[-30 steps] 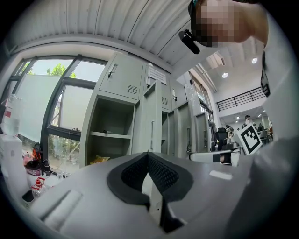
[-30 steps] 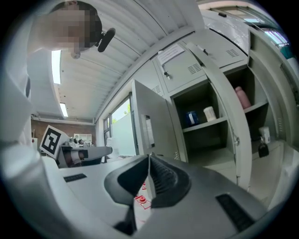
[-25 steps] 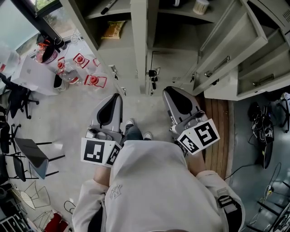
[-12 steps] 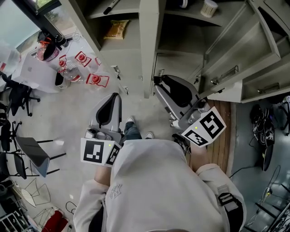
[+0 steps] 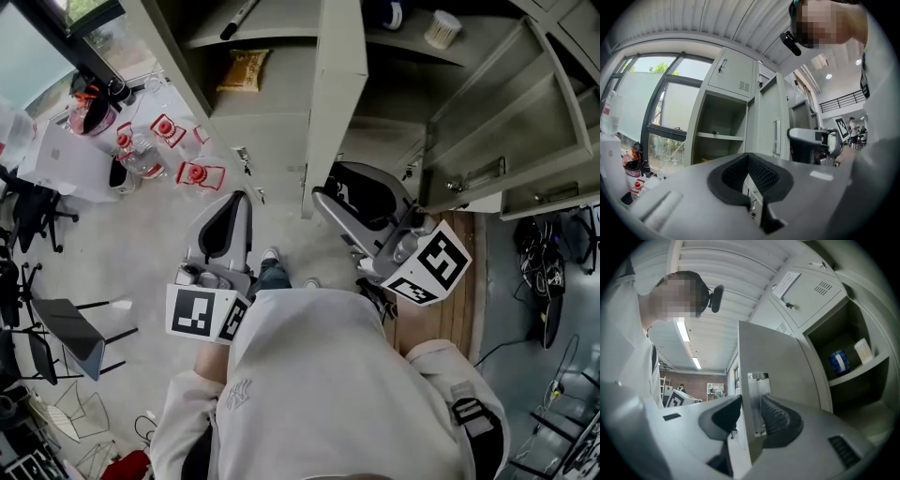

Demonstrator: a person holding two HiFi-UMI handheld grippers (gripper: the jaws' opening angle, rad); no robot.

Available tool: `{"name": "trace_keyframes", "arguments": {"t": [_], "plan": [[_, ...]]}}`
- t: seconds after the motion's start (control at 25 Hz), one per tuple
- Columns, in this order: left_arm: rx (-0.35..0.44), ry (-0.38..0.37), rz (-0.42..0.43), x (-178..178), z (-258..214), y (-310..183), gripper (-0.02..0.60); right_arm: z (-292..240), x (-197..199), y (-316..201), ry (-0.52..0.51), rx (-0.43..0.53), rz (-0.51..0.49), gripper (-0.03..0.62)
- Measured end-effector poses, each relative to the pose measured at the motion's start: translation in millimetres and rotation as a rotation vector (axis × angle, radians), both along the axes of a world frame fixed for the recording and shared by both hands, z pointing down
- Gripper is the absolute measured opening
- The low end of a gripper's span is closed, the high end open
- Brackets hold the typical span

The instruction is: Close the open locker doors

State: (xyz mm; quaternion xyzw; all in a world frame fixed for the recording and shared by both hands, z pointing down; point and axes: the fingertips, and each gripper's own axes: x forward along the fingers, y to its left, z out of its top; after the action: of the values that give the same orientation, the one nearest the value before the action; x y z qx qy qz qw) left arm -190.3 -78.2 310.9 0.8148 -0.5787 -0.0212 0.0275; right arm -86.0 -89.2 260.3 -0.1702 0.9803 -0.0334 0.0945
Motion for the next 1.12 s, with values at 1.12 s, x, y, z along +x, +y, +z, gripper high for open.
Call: {"name": "trace_keyframes", "arguments": {"t": [1.12], "plan": [[0.055, -0.004, -0.024, -164, -22, -55, 0.008, -4, -171, -66, 0.054, 0.057, 0.022, 0.103]]}}
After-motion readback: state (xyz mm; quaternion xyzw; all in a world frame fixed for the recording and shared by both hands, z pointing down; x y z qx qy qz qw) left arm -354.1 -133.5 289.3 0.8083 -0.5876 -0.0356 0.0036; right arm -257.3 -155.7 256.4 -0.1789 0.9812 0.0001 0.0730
